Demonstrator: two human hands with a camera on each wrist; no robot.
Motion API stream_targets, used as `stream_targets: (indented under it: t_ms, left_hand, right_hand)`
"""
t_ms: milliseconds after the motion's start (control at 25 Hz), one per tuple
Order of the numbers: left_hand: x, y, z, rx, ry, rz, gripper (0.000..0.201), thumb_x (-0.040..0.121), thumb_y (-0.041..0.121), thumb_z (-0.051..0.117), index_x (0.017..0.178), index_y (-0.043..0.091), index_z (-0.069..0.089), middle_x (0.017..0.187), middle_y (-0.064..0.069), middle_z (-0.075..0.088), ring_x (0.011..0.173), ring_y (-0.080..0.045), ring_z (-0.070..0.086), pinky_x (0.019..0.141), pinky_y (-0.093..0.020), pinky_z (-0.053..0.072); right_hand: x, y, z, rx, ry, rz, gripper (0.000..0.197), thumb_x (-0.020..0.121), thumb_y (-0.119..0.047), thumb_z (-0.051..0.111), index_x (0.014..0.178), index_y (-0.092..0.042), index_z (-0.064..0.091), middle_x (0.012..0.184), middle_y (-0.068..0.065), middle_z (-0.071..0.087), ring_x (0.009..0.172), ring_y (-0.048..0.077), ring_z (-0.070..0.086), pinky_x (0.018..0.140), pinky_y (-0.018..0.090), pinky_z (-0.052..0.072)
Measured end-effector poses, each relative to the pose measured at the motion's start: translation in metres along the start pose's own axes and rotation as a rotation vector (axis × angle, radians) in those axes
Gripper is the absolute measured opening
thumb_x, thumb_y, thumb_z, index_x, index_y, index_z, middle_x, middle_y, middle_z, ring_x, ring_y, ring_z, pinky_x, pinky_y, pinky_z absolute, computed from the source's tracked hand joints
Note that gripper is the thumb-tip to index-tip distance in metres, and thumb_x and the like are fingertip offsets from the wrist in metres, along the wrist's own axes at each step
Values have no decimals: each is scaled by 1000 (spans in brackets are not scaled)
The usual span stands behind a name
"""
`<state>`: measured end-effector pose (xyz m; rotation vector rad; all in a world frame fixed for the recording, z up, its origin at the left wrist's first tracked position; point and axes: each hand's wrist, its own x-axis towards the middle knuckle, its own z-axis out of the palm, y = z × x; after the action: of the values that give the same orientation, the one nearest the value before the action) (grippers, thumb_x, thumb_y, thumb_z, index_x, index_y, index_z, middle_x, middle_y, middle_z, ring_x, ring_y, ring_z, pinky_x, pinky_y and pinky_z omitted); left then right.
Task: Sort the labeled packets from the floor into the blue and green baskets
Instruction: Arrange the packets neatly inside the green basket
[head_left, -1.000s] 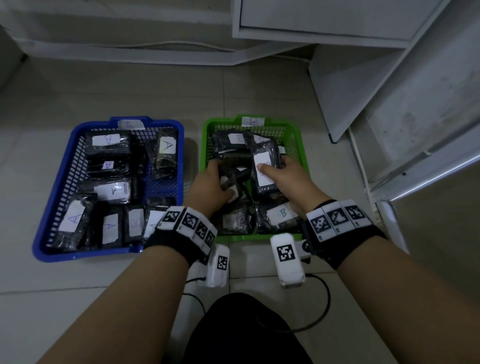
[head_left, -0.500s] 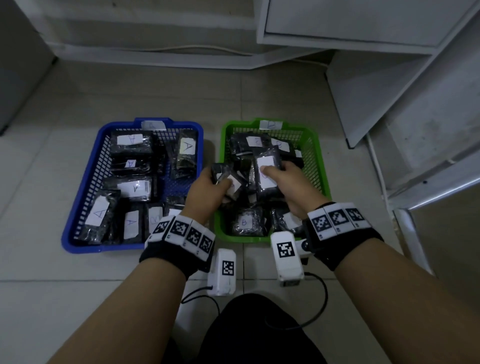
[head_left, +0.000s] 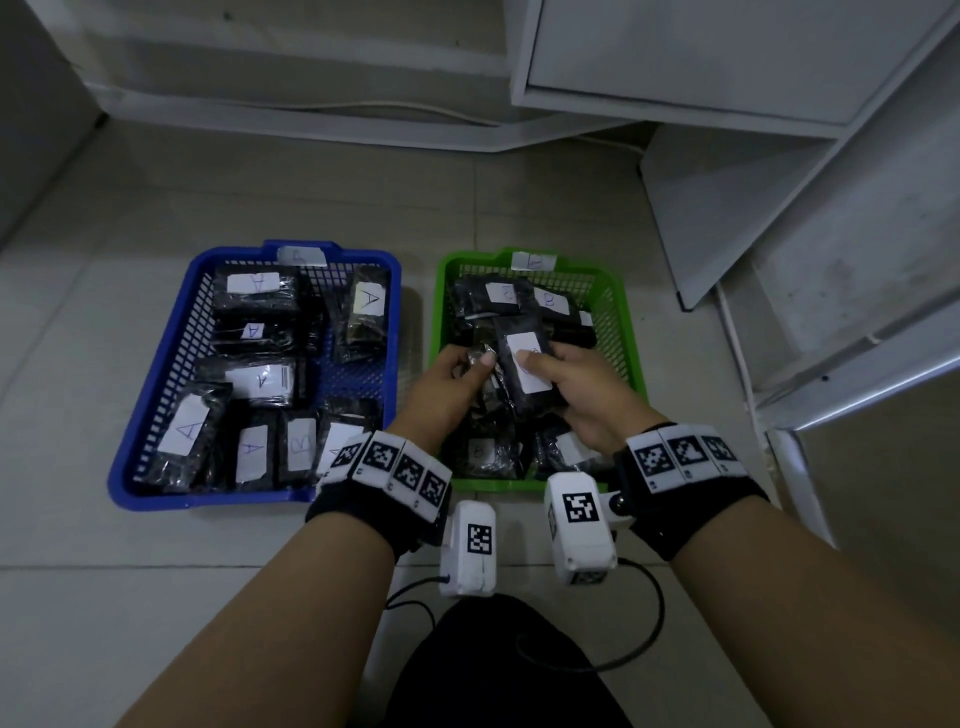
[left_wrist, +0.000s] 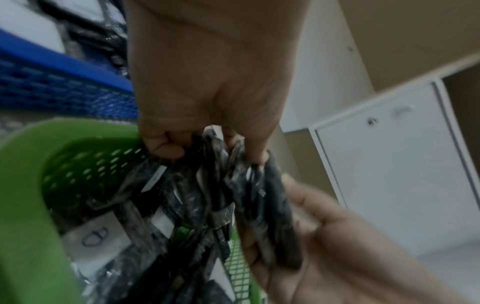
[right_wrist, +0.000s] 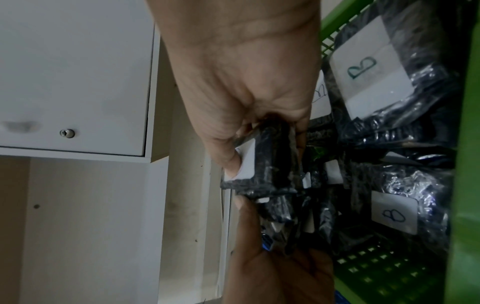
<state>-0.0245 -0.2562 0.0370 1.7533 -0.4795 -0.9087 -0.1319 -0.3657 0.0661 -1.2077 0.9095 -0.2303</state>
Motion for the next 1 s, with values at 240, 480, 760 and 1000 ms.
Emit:
stream_targets:
  t_ms: [240, 480, 760, 1000]
  left_hand:
    - [6, -12, -11, 8, 63, -33, 29, 91, 45, 55, 100, 18, 56, 106, -8, 64, 100, -25, 61, 93, -39, 47]
    - [5, -14, -17, 9, 38, -5, 31, 83, 53, 61, 86, 23, 56, 75, 1, 57, 72, -19, 56, 71, -35, 47]
    - [9, -6, -30, -82, 210, 0, 15, 94, 30, 52, 95, 16, 51, 78, -2, 56, 72, -18, 55, 66, -32, 52]
    - [6, -16, -47, -239, 255, -29, 35, 84, 39, 58, 117, 30, 48, 102, 1, 63, 90, -21, 63, 84, -43, 56]
  right_hand:
    - [8, -3, -1, 82, 67, 38, 32, 92, -13, 60, 123, -6, 58, 112, 14, 70, 101, 29, 68, 83, 45, 56]
    - [6, -6, 2, 93, 16, 80, 29, 94, -12, 55, 122, -5, 59, 116, 15, 68, 107, 31, 65, 91, 48, 52]
    - [20, 2, 3, -89, 159, 48, 43, 78, -6, 58, 121, -3, 51, 120, 27, 60, 100, 38, 63, 89, 55, 52]
    - [27, 11, 25, -834, -12, 21, 45, 74, -5, 69, 117, -10, 57, 108, 12, 64, 99, 30, 62, 86, 38, 54]
